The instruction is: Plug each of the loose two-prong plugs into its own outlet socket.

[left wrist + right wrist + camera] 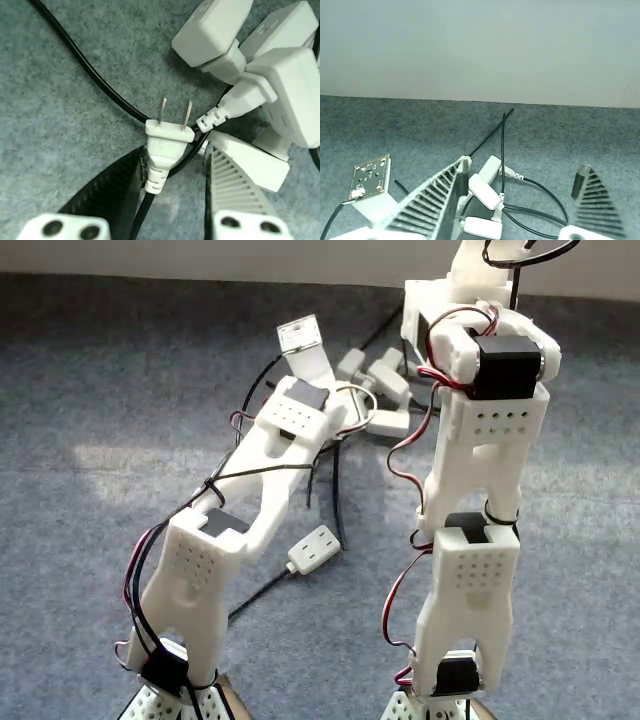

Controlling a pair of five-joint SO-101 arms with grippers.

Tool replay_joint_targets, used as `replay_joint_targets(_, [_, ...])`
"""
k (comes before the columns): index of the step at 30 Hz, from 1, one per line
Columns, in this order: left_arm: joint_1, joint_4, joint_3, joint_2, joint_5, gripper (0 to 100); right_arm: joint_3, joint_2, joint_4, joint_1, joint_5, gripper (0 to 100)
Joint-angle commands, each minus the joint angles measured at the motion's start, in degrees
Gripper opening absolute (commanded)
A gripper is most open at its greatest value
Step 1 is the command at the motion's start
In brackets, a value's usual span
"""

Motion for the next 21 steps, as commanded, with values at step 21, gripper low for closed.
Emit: replay_joint_targets(21, [-2.4,-1.7,-6.2,1.9,-11.5,14,-7.0,-1.8,-1.5,-0.4,-0.1,32.7])
